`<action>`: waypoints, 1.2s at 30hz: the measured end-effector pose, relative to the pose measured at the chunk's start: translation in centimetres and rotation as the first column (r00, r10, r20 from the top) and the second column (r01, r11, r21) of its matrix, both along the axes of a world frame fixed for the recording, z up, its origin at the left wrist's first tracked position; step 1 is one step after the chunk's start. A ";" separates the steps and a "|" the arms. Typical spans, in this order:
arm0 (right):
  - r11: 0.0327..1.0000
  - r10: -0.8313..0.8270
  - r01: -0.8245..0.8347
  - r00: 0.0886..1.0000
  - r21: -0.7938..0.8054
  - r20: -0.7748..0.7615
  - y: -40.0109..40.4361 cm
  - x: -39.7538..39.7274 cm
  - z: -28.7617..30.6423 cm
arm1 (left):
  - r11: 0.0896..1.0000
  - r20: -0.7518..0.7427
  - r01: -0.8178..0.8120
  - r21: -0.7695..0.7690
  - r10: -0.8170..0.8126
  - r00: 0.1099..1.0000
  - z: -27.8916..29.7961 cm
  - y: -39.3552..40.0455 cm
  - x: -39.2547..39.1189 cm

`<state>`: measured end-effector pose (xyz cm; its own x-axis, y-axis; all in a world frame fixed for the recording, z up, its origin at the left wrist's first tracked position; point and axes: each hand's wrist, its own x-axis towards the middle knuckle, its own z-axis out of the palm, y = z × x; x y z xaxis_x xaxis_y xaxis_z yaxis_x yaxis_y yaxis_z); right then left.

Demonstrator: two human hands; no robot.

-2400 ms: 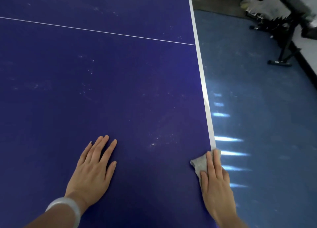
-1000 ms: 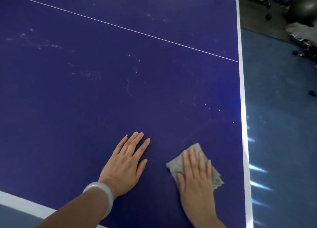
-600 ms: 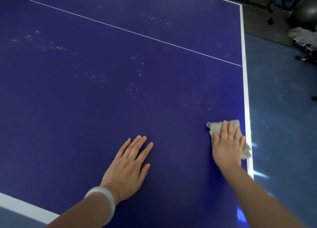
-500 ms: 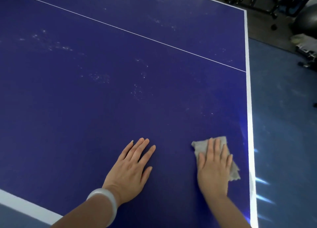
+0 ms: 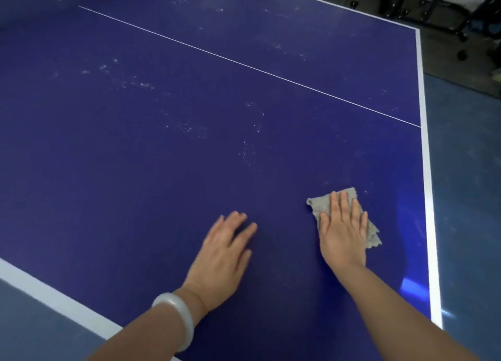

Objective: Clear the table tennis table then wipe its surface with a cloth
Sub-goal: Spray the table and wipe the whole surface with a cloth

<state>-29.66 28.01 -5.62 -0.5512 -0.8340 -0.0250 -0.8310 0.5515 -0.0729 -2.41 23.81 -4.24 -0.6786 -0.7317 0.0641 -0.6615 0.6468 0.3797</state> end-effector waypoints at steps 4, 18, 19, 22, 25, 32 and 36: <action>0.988 -0.136 0.136 0.991 -0.066 0.017 2.8 2.8 -0.3 | 0.909 0.147 -0.410 -0.075 0.417 0.897 -0.8 -4.0 3.1; 0.975 0.220 -0.221 0.974 -0.003 -0.058 -6.1 1.5 0.2 | 0.887 0.252 -0.441 -0.138 0.462 0.851 -1.6 -4.4 3.2; 0.997 0.064 -0.065 0.997 -0.032 -0.054 -5.7 -1.0 0.2 | 0.887 0.254 -0.441 -0.135 0.462 0.850 -1.6 -4.4 3.2; 0.958 -0.285 0.286 0.956 -0.017 0.070 -3.4 -2.8 0.3 | 0.889 0.259 -0.438 -0.133 0.458 0.850 -1.4 -4.4 3.2; 0.966 -0.242 0.244 0.970 -0.089 0.025 -3.3 3.2 0.2 | 0.892 0.260 -0.435 -0.123 0.452 0.853 -1.2 -4.4 3.1; 0.934 0.356 -0.355 0.934 -0.039 0.032 -14.1 13.9 0.5 | 0.890 0.264 -0.437 -0.133 0.456 0.850 -1.1 -4.5 3.1; 0.954 0.299 -0.298 0.954 0.011 -0.038 -16.8 7.6 0.5 | 0.891 0.257 -0.435 -0.128 0.453 0.854 -1.2 -4.5 3.1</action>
